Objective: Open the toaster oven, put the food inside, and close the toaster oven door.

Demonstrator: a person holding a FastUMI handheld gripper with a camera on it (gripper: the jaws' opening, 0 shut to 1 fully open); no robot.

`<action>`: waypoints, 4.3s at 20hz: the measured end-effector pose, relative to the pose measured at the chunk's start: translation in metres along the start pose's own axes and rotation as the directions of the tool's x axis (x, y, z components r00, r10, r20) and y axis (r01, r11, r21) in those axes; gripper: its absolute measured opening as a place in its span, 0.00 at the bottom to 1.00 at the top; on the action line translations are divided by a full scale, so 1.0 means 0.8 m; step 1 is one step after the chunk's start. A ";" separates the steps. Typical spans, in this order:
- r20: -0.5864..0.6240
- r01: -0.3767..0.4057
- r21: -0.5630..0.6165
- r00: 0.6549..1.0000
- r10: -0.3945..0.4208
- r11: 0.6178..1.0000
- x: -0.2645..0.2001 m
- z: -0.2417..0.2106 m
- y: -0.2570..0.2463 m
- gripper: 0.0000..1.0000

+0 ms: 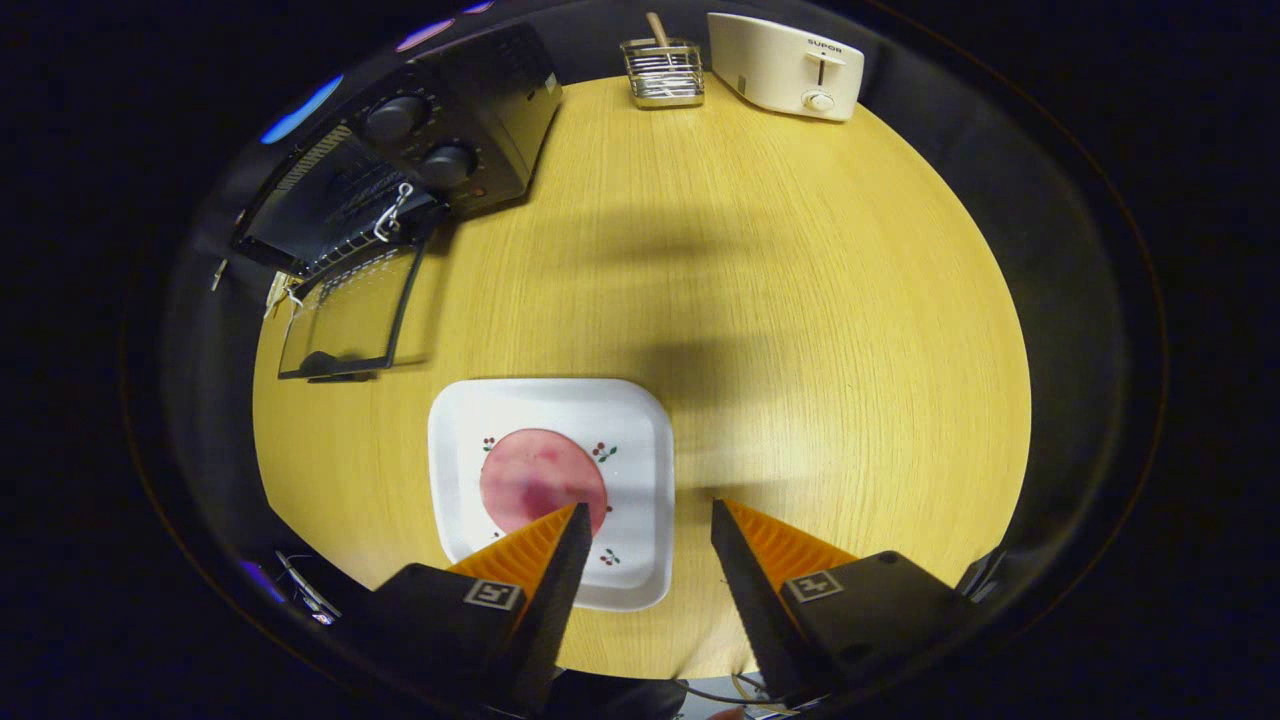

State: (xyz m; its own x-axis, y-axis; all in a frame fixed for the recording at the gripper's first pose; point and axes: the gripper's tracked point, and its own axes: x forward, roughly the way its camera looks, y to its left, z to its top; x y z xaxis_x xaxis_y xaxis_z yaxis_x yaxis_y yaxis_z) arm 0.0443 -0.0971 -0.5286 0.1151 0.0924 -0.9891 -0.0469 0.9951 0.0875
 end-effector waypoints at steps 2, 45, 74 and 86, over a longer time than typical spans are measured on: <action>-0.016 -0.006 -0.008 1.000 0.006 1.000 0.008 -0.004 -0.001 0.49; 0.554 -0.570 0.780 0.821 0.138 0.259 -0.064 0.118 0.306 0.05; 0.495 -0.514 0.847 0.856 0.150 0.140 -0.008 0.212 0.372 0.77; 0.537 -0.485 0.444 0.817 0.209 0.754 -0.089 0.141 0.342 0.98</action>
State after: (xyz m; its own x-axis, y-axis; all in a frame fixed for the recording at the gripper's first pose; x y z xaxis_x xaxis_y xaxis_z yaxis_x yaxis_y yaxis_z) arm 0.1355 0.1727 -0.4208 0.6172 0.3028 -0.7262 0.3497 0.7212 0.5980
